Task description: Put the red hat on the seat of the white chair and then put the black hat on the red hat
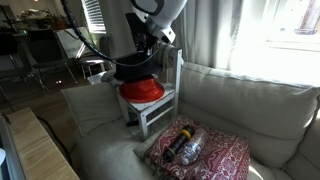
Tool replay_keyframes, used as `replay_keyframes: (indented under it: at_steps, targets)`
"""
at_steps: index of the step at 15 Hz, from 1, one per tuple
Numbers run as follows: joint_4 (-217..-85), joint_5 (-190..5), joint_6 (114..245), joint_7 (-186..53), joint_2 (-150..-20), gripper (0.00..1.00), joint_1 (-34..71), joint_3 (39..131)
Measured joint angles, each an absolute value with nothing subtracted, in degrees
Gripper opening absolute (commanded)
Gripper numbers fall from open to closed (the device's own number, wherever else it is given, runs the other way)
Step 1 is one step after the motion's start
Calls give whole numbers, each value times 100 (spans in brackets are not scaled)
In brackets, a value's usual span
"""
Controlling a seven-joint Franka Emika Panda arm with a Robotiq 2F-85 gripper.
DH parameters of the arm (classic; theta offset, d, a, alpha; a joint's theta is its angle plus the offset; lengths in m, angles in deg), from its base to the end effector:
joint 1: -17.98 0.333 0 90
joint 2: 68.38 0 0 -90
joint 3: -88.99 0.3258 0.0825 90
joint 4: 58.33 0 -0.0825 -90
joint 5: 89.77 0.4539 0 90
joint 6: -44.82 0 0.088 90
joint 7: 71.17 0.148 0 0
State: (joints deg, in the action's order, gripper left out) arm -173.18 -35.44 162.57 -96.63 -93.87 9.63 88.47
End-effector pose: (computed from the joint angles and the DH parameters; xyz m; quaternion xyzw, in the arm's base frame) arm 0.6249 -0.0237 0.1480 -0.9056 0.1586 0.0620 0.3884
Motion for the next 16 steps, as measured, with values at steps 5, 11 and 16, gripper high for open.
replay_keyframes:
  at_steps: [5,11,16]
  targets:
    - [-16941,-3504,16182,-9763,-9941,2,889,8847]
    - [-16699,-3574,16262,-9702,-10378,2,914,8848]
    - [-16629,-3779,16305,-9512,-10557,33,933,8846]
